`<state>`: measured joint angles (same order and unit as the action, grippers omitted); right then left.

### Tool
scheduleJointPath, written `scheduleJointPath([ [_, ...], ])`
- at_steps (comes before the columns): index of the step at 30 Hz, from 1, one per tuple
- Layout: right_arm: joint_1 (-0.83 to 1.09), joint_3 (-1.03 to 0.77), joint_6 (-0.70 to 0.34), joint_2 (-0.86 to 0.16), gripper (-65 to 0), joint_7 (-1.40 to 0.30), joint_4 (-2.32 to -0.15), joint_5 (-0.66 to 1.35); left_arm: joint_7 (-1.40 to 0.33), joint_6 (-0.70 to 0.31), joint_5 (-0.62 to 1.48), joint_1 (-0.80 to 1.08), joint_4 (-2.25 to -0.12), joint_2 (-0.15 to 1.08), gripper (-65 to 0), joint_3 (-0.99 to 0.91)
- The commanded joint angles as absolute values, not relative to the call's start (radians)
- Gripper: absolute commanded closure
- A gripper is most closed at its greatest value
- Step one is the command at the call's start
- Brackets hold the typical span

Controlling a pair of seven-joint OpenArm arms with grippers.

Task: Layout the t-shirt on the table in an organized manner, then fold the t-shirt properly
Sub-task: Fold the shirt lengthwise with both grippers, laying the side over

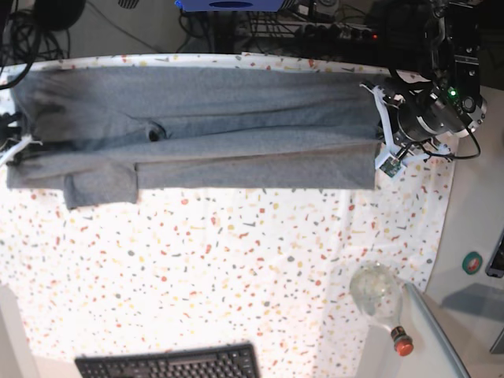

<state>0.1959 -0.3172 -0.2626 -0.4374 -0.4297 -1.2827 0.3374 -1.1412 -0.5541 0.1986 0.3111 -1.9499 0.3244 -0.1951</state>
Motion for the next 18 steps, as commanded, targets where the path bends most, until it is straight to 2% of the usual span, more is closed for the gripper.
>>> scheduleJointPath([
  [1, 0.191, -0.331, -0.257, -0.458, 0.0, -0.418, -1.302, 0.338, -1.136, -0.553, 0.191, 0.312, -1.966, 0.334, 0.0, -0.199],
  [18, 0.197, -0.331, -0.255, -0.427, 0.0, -0.426, -1.267, 0.337, -1.136, -0.553, 0.191, 0.384, -1.965, 0.355, 0.0, -0.188],
])
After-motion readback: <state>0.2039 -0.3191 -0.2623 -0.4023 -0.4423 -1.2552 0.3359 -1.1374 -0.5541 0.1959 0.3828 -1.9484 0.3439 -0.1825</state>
